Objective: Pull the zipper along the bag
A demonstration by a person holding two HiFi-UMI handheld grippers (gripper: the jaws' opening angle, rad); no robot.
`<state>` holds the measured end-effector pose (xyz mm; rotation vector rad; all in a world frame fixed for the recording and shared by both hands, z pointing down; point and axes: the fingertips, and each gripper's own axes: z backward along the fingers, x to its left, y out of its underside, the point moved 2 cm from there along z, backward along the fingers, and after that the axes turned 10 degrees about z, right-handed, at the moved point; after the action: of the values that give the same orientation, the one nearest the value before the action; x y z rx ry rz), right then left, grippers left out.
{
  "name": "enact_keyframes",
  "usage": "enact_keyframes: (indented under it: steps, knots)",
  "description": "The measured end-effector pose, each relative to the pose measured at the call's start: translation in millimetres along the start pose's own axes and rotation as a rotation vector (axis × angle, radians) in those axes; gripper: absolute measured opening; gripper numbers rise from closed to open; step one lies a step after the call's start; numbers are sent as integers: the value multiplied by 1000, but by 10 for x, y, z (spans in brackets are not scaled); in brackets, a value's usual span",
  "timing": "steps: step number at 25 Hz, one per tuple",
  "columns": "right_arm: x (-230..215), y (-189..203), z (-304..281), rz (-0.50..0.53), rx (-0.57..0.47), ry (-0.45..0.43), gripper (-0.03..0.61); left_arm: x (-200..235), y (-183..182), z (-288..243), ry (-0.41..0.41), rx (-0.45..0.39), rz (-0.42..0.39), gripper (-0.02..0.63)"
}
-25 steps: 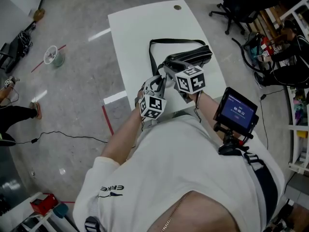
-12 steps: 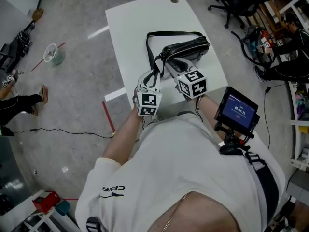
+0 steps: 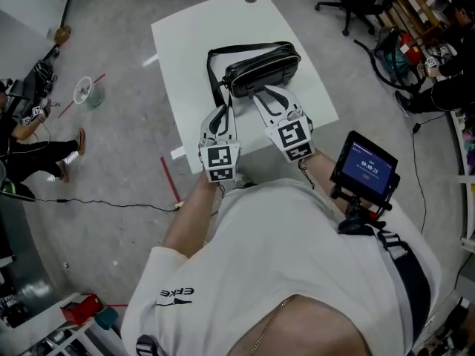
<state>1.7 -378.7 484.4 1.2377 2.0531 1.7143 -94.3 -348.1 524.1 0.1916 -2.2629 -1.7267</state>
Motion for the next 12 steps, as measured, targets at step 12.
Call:
enact_keyframes:
  steps: [12]
  knots:
    - [-83,123,51,-70,42,37,101,275,-122,27,-87,-26,55,5]
